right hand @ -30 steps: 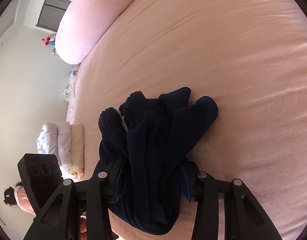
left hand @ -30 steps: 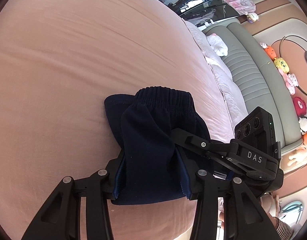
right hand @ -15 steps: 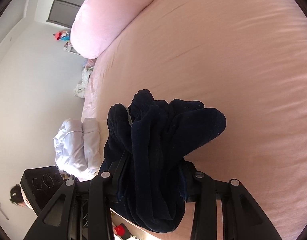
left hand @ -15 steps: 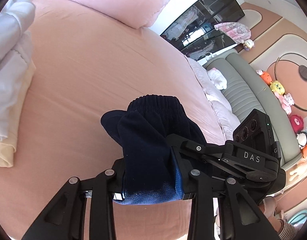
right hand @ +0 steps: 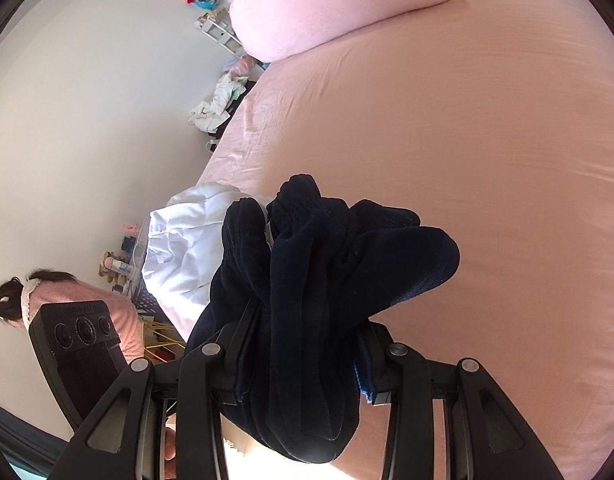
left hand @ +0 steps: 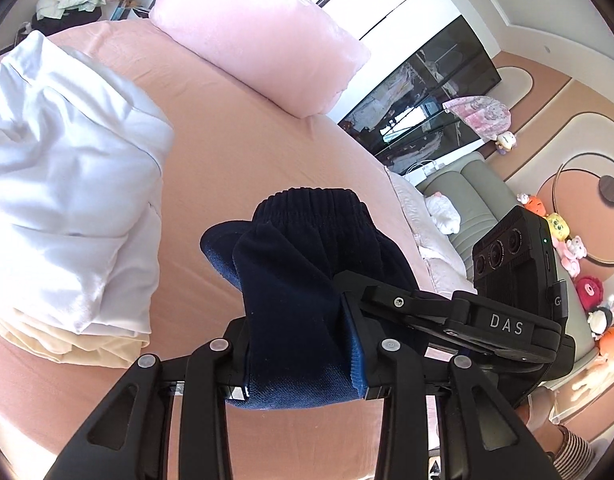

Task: Fold clothes
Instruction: 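Grasp the folded navy shorts with both tools and lift them, then carry the shorts with both tools over the stack of white clothes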

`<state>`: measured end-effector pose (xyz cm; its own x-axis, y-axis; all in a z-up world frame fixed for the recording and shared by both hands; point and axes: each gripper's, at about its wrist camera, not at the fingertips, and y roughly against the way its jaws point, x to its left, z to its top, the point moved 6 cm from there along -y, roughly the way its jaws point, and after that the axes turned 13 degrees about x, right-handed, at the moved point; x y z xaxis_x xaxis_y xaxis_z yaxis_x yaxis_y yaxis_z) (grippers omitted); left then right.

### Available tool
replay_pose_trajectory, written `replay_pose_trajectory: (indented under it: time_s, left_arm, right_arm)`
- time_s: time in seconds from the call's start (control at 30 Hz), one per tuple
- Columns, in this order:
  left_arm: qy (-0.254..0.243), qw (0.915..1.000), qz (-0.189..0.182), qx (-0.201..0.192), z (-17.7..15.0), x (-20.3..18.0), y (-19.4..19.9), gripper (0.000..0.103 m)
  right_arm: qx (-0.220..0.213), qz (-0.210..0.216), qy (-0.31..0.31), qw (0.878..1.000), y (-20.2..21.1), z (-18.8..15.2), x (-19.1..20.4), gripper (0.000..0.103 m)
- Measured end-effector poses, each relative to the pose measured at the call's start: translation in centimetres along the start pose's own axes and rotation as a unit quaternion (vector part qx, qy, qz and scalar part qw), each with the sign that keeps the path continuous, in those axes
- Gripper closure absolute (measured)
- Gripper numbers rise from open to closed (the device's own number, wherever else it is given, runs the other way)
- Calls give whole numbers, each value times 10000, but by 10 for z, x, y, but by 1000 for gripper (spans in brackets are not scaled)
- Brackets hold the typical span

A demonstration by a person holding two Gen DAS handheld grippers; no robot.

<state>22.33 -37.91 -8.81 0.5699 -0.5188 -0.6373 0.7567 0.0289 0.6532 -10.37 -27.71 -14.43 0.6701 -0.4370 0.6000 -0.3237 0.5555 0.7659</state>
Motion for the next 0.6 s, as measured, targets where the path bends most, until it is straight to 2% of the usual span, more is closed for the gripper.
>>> replay_pose_trajectory:
  time_s: [0.13,0.37,0.6]
  left_arm:
    - [-13,9999,-6,-119,11,-4,9,71]
    - [135,9987,-232,-429,25,-1,33,71]
    - [52,9977,-41,-677,33,8,68,71]
  right_arm:
    - [42,-287,364,9989,4,7,26,63]
    - [153,-697,750,9946,17,15,63,63]
    - [307,-817,1091,9902,16,27,101,63]
